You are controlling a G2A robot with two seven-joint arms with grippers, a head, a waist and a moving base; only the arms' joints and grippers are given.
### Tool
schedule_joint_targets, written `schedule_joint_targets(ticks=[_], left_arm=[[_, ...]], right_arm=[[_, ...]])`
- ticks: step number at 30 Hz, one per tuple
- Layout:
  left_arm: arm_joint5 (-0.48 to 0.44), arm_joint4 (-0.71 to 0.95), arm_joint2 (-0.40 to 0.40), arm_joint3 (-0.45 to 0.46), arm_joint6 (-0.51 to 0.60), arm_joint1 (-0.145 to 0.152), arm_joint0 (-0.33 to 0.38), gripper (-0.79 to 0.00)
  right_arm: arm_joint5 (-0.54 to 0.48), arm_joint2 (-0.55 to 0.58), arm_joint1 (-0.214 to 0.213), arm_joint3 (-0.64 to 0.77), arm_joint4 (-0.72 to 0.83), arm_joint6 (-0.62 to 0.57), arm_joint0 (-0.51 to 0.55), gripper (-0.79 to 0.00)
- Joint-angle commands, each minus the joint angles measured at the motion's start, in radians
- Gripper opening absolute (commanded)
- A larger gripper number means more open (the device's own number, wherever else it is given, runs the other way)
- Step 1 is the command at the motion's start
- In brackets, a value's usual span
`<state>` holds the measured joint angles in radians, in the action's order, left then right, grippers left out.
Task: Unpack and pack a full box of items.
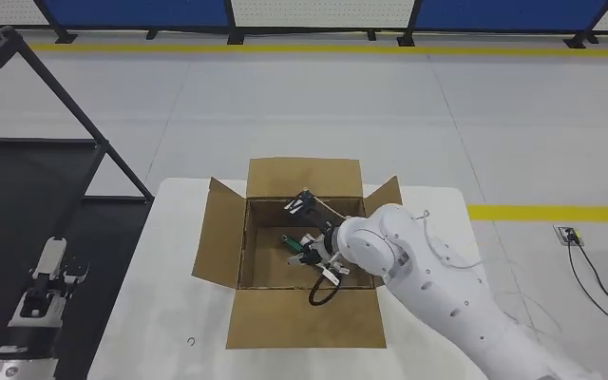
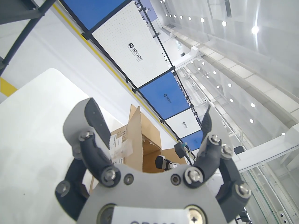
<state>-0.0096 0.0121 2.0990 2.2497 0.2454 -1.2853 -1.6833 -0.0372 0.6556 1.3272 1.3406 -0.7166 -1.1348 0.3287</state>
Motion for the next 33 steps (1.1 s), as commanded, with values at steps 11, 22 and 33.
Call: schedule_joint_targets(ticks=[11, 22, 33], left_arm=[[-0.021, 0.076, 0.059, 0.003, 0.004, -0.003, -0.044, 0.000], [-0.041, 0.095, 0.072, 0.014, 0.012, -0.004, -0.062, 0.000], [-0.056, 0.104, 0.078, 0.020, 0.005, -0.006, -0.080, 0.000]], right_arm=[[-0.045, -0.191, 0.158, -0.417, 0.043, 0.013, -0.180, -0.453], [-0.070, -0.252, 0.261, -0.658, 0.043, 0.047, -0.226, -0.142], [-0.052, -0.286, 0.351, -0.829, 0.017, 0.058, -0.253, -0.172]])
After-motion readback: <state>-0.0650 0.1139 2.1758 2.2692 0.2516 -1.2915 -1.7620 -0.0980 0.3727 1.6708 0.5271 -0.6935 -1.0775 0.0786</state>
